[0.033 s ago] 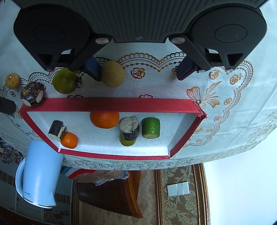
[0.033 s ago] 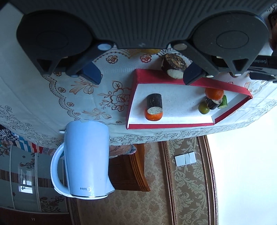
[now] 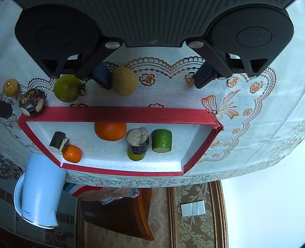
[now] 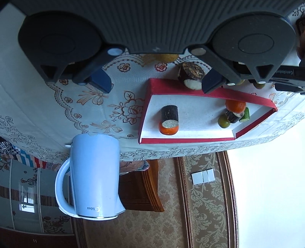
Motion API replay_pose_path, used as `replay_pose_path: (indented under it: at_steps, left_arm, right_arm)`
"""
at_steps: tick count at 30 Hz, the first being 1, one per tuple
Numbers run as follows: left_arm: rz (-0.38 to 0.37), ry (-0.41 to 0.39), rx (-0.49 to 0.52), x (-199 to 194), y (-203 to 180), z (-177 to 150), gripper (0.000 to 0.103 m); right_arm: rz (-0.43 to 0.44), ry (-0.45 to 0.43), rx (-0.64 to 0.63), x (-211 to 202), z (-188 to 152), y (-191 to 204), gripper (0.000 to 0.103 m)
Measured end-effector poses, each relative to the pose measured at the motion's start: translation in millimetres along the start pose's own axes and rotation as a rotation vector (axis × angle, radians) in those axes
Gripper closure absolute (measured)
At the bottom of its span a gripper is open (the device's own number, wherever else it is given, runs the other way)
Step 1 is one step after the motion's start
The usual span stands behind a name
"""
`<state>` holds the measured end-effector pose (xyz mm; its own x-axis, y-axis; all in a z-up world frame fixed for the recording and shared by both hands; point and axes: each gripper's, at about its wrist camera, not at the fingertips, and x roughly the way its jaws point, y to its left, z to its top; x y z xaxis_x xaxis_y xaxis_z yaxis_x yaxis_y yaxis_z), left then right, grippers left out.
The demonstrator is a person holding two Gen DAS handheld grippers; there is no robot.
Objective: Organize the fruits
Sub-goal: 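Move the right gripper toward the brown round fruit on the tablecloth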
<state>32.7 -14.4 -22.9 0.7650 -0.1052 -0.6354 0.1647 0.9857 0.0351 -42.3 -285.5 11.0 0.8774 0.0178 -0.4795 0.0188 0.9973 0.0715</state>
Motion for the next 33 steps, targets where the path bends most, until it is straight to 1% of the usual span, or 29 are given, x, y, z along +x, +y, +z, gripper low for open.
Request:
replay_pose_path:
  at_steps: [4, 9, 11, 12, 14, 15, 17, 18, 20, 22, 27, 30, 31, 32, 33]
  left_arm:
    - [0.005, 0.0, 0.001, 0, 1, 1, 0.01]
    - [0.005, 0.0, 0.0, 0, 0, 1, 0.01]
    - [0.005, 0.0, -0.001, 0, 0, 1, 0.01]
    - [0.006, -0.001, 0.0, 0, 0, 1, 0.01]
    - [0.005, 0.0, -0.002, 0, 0, 1, 0.01]
    - [0.005, 0.0, -0.003, 0, 0, 1, 0.01]
    - [0.005, 0.0, -0.003, 0, 0, 1, 0.01]
    - [0.005, 0.0, -0.004, 0, 0, 1, 0.01]
    - [0.005, 0.0, -0.003, 0, 0, 1, 0.01]
    - [0.006, 0.0, -0.003, 0, 0, 1, 0.01]
    - [0.004, 0.0, -0.005, 0, 0, 1, 0.01]
    - [0.004, 0.0, -0.004, 0, 0, 1, 0.009]
    - [0.005, 0.0, -0.004, 0, 0, 1, 0.01]
    - [0.005, 0.0, -0.004, 0, 0, 1, 0.01]
    - [0.005, 0.0, -0.004, 0, 0, 1, 0.01]
  right_arm:
    - [0.03, 0.028, -0.038, -8, -7, 0, 0.003]
    - [0.033, 0.062, -0.092, -4, -11, 8, 0.012]
    - [0.028, 0.075, -0.108, -1, -12, 11, 0.019]
    - [0.028, 0.083, -0.112, 0, -13, 12, 0.02]
    - [0.033, 0.1, -0.108, 4, -14, 11, 0.025]
    - [0.036, 0.107, -0.105, 5, -14, 10, 0.026]
    - [0.037, 0.121, -0.103, 7, -14, 10, 0.034]
    - [0.04, 0.128, -0.102, 8, -15, 10, 0.036]
    - [0.044, 0.138, -0.101, 10, -15, 10, 0.049]
    - [0.044, 0.157, -0.092, 14, -15, 8, 0.055]
    - [0.033, 0.158, -0.098, 14, -16, 9, 0.057]
    - [0.025, 0.156, -0.097, 14, -16, 9, 0.06]
    - [0.024, 0.154, -0.095, 13, -16, 9, 0.062]
    - [0.025, 0.153, -0.095, 13, -16, 9, 0.067]
    - [0.023, 0.154, -0.096, 13, -16, 9, 0.067]
